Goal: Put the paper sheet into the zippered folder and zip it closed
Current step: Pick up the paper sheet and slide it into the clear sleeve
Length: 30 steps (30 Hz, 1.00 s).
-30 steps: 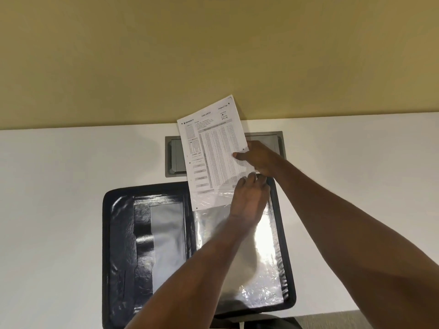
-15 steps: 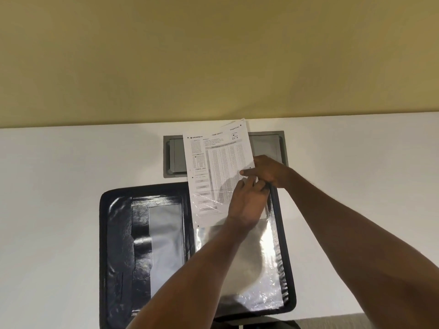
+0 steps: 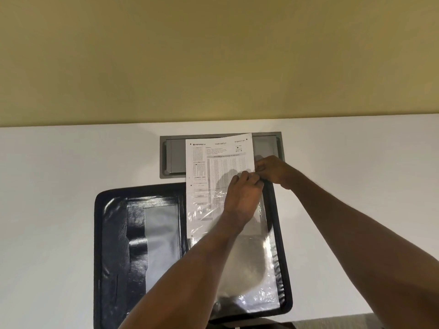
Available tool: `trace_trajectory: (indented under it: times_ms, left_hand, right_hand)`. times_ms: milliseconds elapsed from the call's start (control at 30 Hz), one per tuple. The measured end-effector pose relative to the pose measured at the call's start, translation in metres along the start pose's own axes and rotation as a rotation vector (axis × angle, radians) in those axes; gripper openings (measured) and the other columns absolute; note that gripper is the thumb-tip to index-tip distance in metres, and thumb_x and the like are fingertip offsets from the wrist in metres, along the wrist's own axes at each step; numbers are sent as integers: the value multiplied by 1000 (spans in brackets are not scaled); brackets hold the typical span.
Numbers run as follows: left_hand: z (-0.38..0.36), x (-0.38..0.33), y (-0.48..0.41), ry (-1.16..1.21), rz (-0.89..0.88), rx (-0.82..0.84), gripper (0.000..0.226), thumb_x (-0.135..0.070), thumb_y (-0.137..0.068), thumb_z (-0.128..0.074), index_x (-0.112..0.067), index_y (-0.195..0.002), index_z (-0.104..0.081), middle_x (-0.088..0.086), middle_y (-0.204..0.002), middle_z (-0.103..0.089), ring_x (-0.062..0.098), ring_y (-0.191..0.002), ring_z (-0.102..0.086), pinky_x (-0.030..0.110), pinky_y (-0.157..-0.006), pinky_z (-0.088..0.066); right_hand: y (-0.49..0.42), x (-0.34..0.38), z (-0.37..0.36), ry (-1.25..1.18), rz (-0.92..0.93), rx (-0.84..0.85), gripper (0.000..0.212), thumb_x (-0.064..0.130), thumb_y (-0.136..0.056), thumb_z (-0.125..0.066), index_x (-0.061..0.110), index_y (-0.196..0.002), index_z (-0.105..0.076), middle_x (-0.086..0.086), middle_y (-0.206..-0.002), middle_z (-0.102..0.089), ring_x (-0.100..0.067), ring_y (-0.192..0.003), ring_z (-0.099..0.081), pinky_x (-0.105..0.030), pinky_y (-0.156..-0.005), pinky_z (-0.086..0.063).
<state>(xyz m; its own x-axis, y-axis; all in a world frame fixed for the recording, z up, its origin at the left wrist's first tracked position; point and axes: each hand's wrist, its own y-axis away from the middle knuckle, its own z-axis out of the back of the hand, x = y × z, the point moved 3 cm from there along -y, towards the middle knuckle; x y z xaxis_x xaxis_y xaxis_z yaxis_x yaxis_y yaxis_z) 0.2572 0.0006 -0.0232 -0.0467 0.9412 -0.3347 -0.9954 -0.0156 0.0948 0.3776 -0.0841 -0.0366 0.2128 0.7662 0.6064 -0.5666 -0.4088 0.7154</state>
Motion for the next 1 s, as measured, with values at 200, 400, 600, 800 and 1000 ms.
trace_trajectory:
  times_ms: [200,400,600,800,1000]
  left_hand:
    - [0,-5,-1,-19,-6,80,41,-10,-59,-92,-13,-97,-75,5,-107,-71,28,-101,-65,39,-89,-51]
    - [-3,-8,-2,3,-9,3,29,-9,-64,-90,-14,-89,-76,5,-98,-72,27,-95,-65,39,-85,-52]
    - [-8,-6,-3,55,-3,-78,21,-8,-67,-91,-15,-81,-77,3,-89,-73,22,-84,-68,32,-80,-57]
    - [-13,-5,-4,39,-16,-85,22,-10,-66,-92,-16,-79,-76,3,-85,-72,23,-81,-68,33,-78,-56]
    - [-15,-6,-2,25,6,-73,19,-13,-70,-91,-17,-84,-78,3,-92,-75,23,-87,-69,35,-84,-57]
  right_hand:
    - [0,6,2,-16,11,-59,15,6,-91,-74,-8,-97,-72,-22,-112,-73,-35,-102,-71,-46,-92,-60]
    - [-5,14,3,-187,2,-176,5,-6,-93,-68,-8,-97,-68,-24,-106,-73,-36,-91,-72,-31,-67,-62]
    - [3,3,-2,52,82,-41,13,-5,-93,-67,-1,-103,-74,-18,-115,-75,-23,-91,-72,-24,-82,-58]
    - [5,-4,1,112,48,-10,17,-5,-88,-72,-6,-104,-75,-19,-105,-76,-33,-98,-72,-38,-89,-57]
    - [-1,11,1,-67,83,-185,22,-1,-87,-77,-8,-107,-71,-22,-108,-76,-39,-101,-73,-50,-94,-59]
